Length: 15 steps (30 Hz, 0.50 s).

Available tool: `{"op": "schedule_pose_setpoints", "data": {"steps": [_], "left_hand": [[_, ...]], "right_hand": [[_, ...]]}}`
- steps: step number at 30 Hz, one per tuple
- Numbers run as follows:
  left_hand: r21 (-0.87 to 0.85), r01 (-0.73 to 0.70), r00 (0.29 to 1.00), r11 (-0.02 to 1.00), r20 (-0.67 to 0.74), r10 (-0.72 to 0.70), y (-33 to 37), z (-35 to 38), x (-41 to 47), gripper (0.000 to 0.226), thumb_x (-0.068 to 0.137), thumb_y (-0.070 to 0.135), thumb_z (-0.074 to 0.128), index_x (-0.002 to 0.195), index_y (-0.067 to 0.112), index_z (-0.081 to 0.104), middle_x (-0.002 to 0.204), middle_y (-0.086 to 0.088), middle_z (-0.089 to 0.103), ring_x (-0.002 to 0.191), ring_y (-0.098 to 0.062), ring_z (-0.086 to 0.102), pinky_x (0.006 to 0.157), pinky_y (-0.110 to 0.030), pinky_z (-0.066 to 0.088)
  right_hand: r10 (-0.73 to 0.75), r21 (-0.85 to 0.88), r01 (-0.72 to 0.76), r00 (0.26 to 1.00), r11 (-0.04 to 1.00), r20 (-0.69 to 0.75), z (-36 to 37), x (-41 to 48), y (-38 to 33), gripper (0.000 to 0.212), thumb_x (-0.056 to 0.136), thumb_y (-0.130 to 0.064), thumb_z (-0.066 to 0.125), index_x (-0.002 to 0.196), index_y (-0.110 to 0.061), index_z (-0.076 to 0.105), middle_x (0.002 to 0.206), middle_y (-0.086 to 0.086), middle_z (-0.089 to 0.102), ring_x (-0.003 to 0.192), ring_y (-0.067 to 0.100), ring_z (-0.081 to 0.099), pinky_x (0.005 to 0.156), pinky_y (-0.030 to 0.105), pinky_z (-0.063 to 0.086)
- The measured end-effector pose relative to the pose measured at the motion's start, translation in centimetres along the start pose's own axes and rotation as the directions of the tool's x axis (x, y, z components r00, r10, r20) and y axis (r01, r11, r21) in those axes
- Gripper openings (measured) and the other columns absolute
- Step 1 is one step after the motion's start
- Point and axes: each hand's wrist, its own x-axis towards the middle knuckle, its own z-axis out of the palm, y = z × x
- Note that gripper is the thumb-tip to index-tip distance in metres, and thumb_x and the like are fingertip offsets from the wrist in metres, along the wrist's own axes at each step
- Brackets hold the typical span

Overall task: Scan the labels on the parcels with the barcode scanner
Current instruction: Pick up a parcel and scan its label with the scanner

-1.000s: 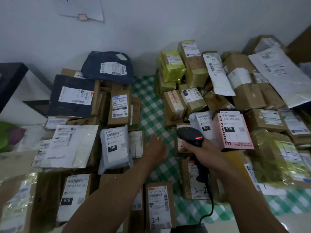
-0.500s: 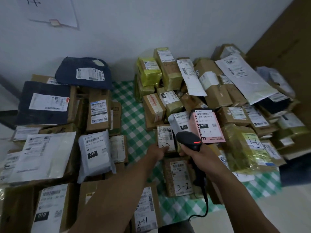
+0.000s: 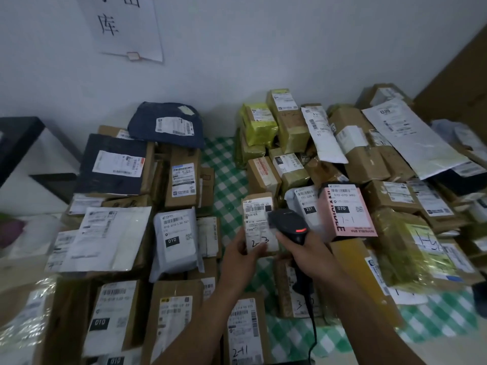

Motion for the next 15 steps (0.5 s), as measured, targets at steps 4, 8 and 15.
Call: {"op": "schedule_pose_setpoints", "data": {"steps": [4, 8, 15], "left_hand": [[0.015, -0.103, 0.994, 0.995, -0.045, 0.103, 1.3, 0.0, -1.3, 0.041, 0.099, 0.023, 0.068, 0.132, 0.046, 0.061, 0.116, 0.028, 0.071, 0.11, 0.004, 0.066, 0.092, -0.021, 0.055], [-0.012, -0.139, 0.986, 0.99, -0.099, 0.137, 1.5, -0.7, -0.9, 0.042, 0.099, 0.013, 0.067, 0.128, 0.043, 0.063, 0.115, 0.024, 0.073, 0.108, 0.0, 0.069, 0.091, -0.021, 0.056], [0.064, -0.135, 0.959, 0.989, -0.244, 0.147, 0.3, -1.3, 1.9, 0.042, 0.097, 0.013, 0.067, 0.137, 0.027, 0.065, 0.117, 0.014, 0.074, 0.104, 0.001, 0.069, 0.088, -0.022, 0.057]], "right_hand": [[-0.049, -0.038, 0.051, 0.997, 0.998, 0.053, 1.2, -0.3, -0.7, 0.027, 0.098, -0.031, 0.07, 0.125, -0.029, 0.068, 0.103, -0.005, 0.079, 0.089, 0.018, 0.077, 0.086, 0.042, 0.063], [-0.042, -0.029, 0.045, 0.995, 0.999, 0.096, 1.1, -0.7, -1.8, 0.029, 0.098, -0.032, 0.069, 0.126, -0.031, 0.064, 0.109, -0.007, 0.076, 0.087, 0.016, 0.077, 0.069, 0.024, 0.06], [-0.009, -0.023, 0.012, 0.993, 1.0, 0.116, 0.7, -1.5, -3.5, 0.027, 0.098, -0.033, 0.07, 0.124, -0.031, 0.065, 0.108, -0.004, 0.078, 0.079, 0.023, 0.078, 0.075, 0.029, 0.062]]}}
